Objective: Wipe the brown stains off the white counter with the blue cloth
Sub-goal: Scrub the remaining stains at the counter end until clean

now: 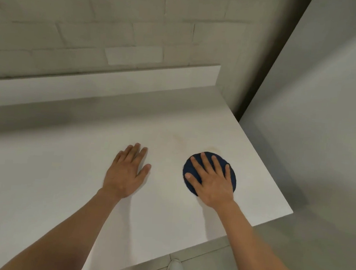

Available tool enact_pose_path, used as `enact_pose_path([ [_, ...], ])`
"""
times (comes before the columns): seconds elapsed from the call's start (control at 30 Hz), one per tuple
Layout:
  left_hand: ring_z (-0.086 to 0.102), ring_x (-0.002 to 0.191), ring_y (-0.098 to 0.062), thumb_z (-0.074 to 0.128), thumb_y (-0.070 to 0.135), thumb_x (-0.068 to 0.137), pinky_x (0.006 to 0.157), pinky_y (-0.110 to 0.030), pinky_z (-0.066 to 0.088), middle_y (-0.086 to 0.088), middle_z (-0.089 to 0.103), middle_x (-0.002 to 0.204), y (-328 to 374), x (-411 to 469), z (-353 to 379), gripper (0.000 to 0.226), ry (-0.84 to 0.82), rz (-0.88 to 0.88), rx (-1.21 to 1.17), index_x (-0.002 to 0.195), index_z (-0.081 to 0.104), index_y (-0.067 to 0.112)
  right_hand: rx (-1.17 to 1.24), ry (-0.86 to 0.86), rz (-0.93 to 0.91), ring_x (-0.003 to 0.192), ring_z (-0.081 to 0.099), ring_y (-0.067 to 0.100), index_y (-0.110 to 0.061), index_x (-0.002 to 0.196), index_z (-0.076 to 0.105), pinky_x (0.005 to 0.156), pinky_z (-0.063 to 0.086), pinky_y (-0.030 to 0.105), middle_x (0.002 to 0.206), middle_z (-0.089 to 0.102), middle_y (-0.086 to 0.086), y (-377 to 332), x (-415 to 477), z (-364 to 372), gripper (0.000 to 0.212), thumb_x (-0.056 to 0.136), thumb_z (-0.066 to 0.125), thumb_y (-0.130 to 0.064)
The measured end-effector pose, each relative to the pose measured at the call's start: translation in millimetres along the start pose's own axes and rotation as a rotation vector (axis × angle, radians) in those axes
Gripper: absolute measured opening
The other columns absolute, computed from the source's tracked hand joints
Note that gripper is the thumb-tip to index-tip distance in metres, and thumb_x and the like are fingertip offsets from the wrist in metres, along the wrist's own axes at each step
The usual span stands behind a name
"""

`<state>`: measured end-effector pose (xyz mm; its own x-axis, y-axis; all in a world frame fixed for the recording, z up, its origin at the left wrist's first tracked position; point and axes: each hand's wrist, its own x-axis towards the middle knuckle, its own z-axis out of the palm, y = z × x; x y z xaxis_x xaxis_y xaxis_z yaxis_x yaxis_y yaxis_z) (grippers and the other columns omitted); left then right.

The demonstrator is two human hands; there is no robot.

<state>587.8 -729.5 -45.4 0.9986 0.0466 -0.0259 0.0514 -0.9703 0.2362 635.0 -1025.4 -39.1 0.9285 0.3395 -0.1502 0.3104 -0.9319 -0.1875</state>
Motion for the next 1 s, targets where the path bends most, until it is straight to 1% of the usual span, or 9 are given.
enact_pose_path([
  [0.1, 0.006, 0.156, -0.017, 0.010, 0.065, 0.100, 0.126, -0.036, 0.003, 0.001, 0.012, 0.169, 1, -1, 2, 0.073, 0.031, -0.008, 0.009, 0.162, 0.017, 0.028, -0.005, 0.002, 0.033, 0.153, -0.008, 0.025, -0.048, 0.155, -0.003, 0.119, -0.007, 0.059, 0.167, -0.007, -0.012, -19, 27, -5, 0.065, 0.095, 0.005, -0.072],
  [0.2, 0.005, 0.156, -0.016, 0.009, 0.065, 0.100, 0.125, -0.035, 0.002, 0.002, 0.010, 0.169, 0, -1, 4, 0.072, 0.027, -0.019, 0.024, 0.162, 0.014, 0.029, 0.014, -0.008, -0.096, 0.153, -0.011, 0.024, -0.049, 0.155, -0.003, 0.119, -0.012, 0.057, 0.166, -0.009, -0.014, -44, 12, 5, 0.066, 0.095, 0.003, -0.075],
  [0.3, 0.003, 0.156, -0.013, 0.009, 0.067, 0.100, 0.125, -0.033, 0.000, 0.004, 0.009, 0.169, 0, -1, 4, 0.072, 0.041, -0.021, 0.023, 0.162, 0.012, 0.031, 0.048, 0.021, -0.174, 0.154, -0.005, 0.020, -0.054, 0.153, 0.001, 0.120, -0.012, 0.053, 0.165, -0.003, -0.017, -35, -24, 16, 0.063, 0.096, 0.010, -0.077],
  [0.43, 0.003, 0.155, -0.011, 0.011, 0.068, 0.099, 0.125, -0.031, -0.001, 0.006, 0.010, 0.169, 2, -1, 4, 0.072, 0.054, -0.031, 0.013, 0.162, 0.015, 0.032, 0.034, 0.055, -0.056, 0.154, -0.001, 0.018, -0.056, 0.153, 0.000, 0.120, -0.012, 0.049, 0.166, 0.000, -0.018, 5, -20, 7, 0.063, 0.095, 0.011, -0.078],
  [0.57, 0.007, 0.155, -0.012, 0.015, 0.066, 0.100, 0.126, -0.035, 0.005, 0.005, 0.014, 0.169, 3, -1, 3, 0.070, 0.062, -0.043, 0.002, 0.161, 0.018, 0.032, 0.010, 0.016, 0.044, 0.153, -0.006, 0.024, -0.049, 0.155, -0.002, 0.120, -0.008, 0.056, 0.167, -0.003, -0.012, 5, 43, -11, 0.065, 0.095, 0.006, -0.074],
  [0.67, 0.007, 0.155, -0.013, 0.015, 0.066, 0.101, 0.126, -0.034, 0.005, 0.006, 0.014, 0.169, 4, -1, 2, 0.069, 0.059, -0.047, 0.014, 0.161, 0.017, 0.033, 0.022, -0.026, -0.028, 0.153, -0.008, 0.026, -0.047, 0.155, 0.000, 0.119, -0.009, 0.058, 0.167, -0.005, -0.010, -26, 74, -13, 0.066, 0.095, 0.006, -0.072],
  [0.8, 0.006, 0.155, -0.012, 0.013, 0.067, 0.101, 0.126, -0.035, 0.005, 0.007, 0.012, 0.169, 3, -1, 2, 0.069, 0.055, -0.049, 0.006, 0.162, 0.015, 0.033, 0.009, -0.043, -0.219, 0.153, -0.012, 0.022, -0.050, 0.155, 0.000, 0.118, -0.015, 0.054, 0.166, -0.009, -0.014, -55, 51, 2, 0.065, 0.095, 0.004, -0.075],
  [0.9, 0.008, 0.155, -0.013, 0.014, 0.067, 0.102, 0.126, -0.036, 0.009, 0.006, 0.014, 0.169, 2, 0, 2, 0.069, 0.058, -0.045, 0.017, 0.162, 0.017, 0.032, 0.041, -0.031, -0.253, 0.153, -0.011, 0.016, -0.056, 0.152, -0.002, 0.119, -0.016, 0.049, 0.164, -0.007, -0.020, -32, 23, 8, 0.061, 0.095, 0.007, -0.077],
  [1.0, 0.009, 0.155, -0.013, 0.014, 0.066, 0.101, 0.126, -0.036, 0.009, 0.006, 0.015, 0.169, 2, 0, 2, 0.069, 0.057, -0.052, 0.019, 0.161, 0.019, 0.033, 0.025, 0.009, -0.141, 0.153, -0.006, 0.015, -0.059, 0.151, -0.004, 0.121, -0.011, 0.049, 0.165, -0.003, -0.021, 0, 26, 1, 0.061, 0.094, 0.008, -0.079],
])
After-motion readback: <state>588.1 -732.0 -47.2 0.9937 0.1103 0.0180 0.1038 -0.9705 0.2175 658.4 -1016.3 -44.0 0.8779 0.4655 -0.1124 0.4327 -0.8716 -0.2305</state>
